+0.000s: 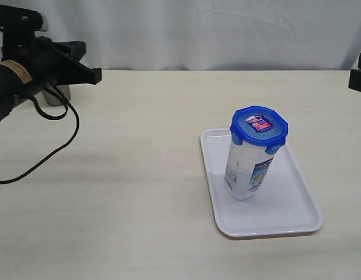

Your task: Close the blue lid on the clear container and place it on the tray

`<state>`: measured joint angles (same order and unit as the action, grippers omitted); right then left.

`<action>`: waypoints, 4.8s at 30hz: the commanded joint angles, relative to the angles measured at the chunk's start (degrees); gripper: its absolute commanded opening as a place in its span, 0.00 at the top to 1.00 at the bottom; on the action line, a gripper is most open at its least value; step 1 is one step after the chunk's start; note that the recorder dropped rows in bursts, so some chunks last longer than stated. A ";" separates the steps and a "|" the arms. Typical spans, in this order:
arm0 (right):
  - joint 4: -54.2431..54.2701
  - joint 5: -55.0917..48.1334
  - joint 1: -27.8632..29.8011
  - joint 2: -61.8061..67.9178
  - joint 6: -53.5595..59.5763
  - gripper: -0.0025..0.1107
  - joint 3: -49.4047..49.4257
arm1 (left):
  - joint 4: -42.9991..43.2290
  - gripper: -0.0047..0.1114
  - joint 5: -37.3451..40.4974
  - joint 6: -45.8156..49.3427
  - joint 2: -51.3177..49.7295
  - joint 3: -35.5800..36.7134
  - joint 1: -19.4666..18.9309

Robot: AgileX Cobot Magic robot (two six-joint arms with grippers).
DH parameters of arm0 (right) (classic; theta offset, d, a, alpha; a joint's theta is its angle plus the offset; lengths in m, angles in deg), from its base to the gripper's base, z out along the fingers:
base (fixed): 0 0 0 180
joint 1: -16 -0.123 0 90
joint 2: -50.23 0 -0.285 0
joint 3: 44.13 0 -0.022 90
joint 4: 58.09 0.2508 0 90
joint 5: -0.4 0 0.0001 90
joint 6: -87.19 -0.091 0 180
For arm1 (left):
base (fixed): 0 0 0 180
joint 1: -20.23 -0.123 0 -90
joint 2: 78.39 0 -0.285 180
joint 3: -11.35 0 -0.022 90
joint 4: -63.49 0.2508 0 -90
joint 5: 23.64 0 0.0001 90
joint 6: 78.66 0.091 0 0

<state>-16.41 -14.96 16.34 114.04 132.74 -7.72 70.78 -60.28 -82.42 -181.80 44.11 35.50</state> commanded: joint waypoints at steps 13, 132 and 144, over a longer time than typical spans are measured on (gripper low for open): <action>7.33 12.87 0.13 -26.62 0.67 0.94 8.49 | -6.52 0.96 -2.41 -0.26 31.01 15.70 -0.19; 8.44 14.41 0.13 -27.89 -3.95 0.94 9.26 | -4.92 0.96 54.37 7.17 95.62 44.45 -20.87; 8.44 14.41 0.13 -27.89 -3.95 0.94 9.26 | -5.02 0.96 54.39 7.17 95.62 44.45 -20.87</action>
<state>-8.28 -0.97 16.34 86.46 128.72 1.24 65.72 -5.70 -75.43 -86.32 88.36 14.86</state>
